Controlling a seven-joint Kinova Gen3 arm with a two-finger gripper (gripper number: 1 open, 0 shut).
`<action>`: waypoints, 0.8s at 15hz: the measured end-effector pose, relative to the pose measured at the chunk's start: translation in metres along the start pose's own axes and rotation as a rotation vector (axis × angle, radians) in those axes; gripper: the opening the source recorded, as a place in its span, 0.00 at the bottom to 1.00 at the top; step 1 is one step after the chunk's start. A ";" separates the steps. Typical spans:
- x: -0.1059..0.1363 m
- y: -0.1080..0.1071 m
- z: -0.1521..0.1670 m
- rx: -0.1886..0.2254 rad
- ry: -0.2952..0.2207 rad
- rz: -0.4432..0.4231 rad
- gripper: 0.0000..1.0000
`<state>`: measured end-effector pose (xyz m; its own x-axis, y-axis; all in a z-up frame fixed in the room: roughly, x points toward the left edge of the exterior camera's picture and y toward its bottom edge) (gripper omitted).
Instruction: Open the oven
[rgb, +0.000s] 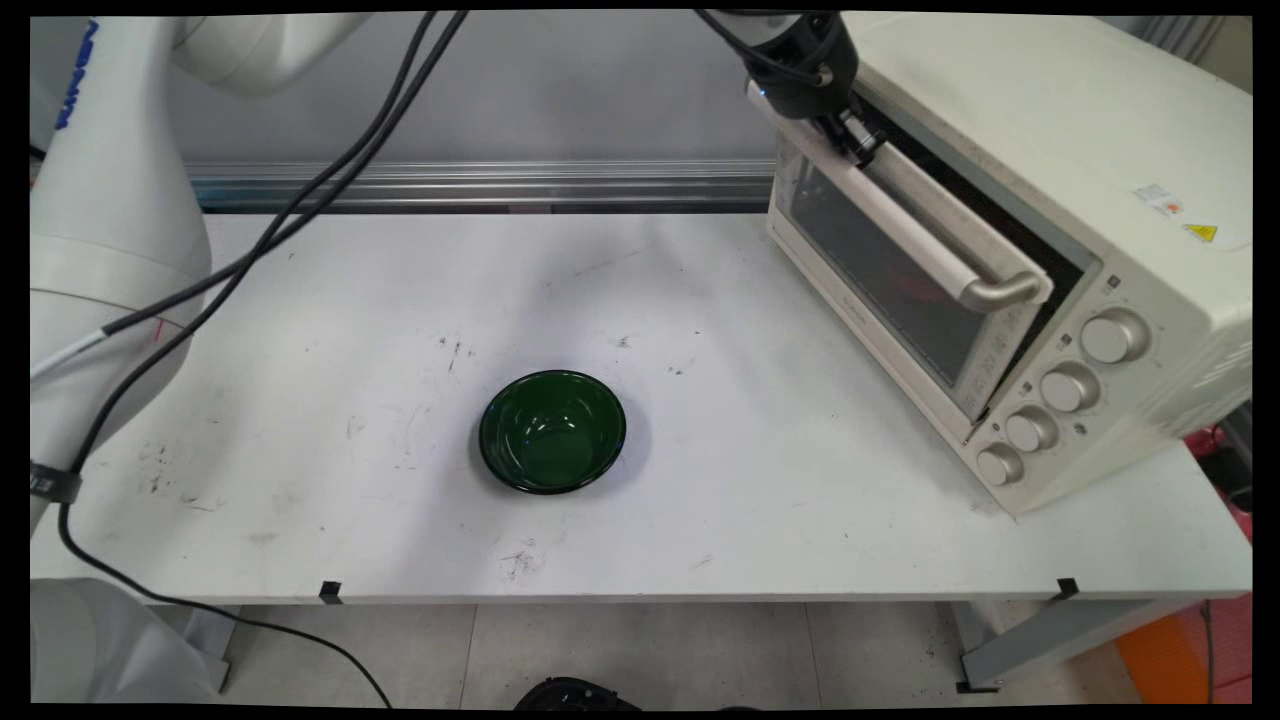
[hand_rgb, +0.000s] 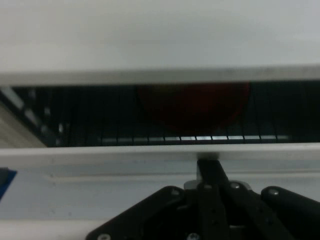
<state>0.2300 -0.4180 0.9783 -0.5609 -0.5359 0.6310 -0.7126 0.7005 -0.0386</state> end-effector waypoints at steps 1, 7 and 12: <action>-0.003 0.001 -0.001 -0.002 -0.008 -0.002 0.00; -0.026 0.006 -0.007 -0.011 -0.076 -0.018 0.00; -0.052 0.010 -0.012 -0.018 -0.131 -0.025 0.00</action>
<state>0.2572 -0.3778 0.9549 -0.5944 -0.6095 0.5246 -0.7201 0.6938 -0.0100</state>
